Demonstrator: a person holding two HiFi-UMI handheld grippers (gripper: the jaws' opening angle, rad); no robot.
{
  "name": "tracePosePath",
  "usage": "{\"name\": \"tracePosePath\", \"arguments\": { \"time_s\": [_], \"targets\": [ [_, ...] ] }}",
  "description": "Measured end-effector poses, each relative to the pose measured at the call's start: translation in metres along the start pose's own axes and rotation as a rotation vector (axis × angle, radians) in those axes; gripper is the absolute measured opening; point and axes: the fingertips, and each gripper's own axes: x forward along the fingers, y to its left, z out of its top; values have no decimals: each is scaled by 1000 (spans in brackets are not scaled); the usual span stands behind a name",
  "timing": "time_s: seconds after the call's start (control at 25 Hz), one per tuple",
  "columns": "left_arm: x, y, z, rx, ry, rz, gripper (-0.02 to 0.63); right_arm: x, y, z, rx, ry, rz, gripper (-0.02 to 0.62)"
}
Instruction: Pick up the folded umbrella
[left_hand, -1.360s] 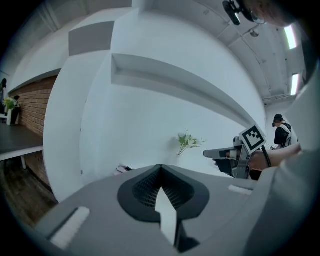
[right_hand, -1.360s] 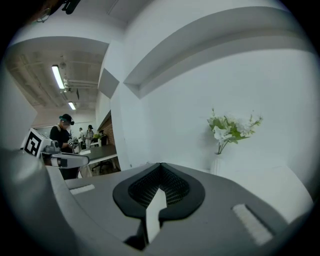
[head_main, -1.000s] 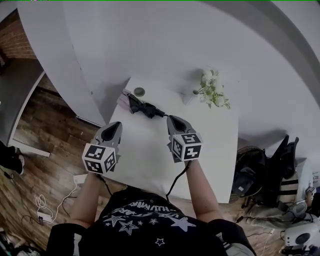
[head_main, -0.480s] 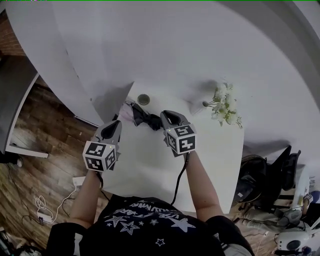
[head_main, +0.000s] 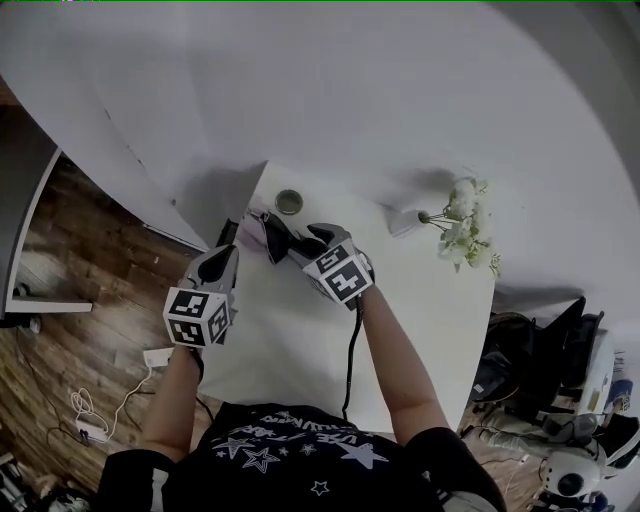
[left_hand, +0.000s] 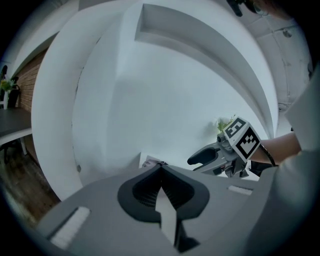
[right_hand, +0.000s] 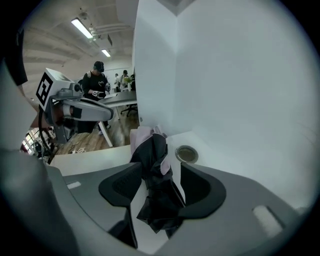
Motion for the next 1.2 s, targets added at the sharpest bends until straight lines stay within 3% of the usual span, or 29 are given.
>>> {"name": "tracePosePath", "arguments": {
  "time_s": [0.64, 0.84, 1.04, 1.2],
  "targets": [
    [22, 27, -31, -61, 65, 39, 3, 47, 14, -30, -156, 265, 187, 305],
    [22, 29, -34, -55, 73, 41, 3, 56, 13, -41, -219, 324, 182, 281],
    [20, 38, -26, -69, 52, 60, 3, 58, 15, -41, -199, 342, 206, 264],
    [20, 38, -21, -62, 37, 64, 3, 57, 14, -39, -196, 322, 169, 242]
  ]
}}
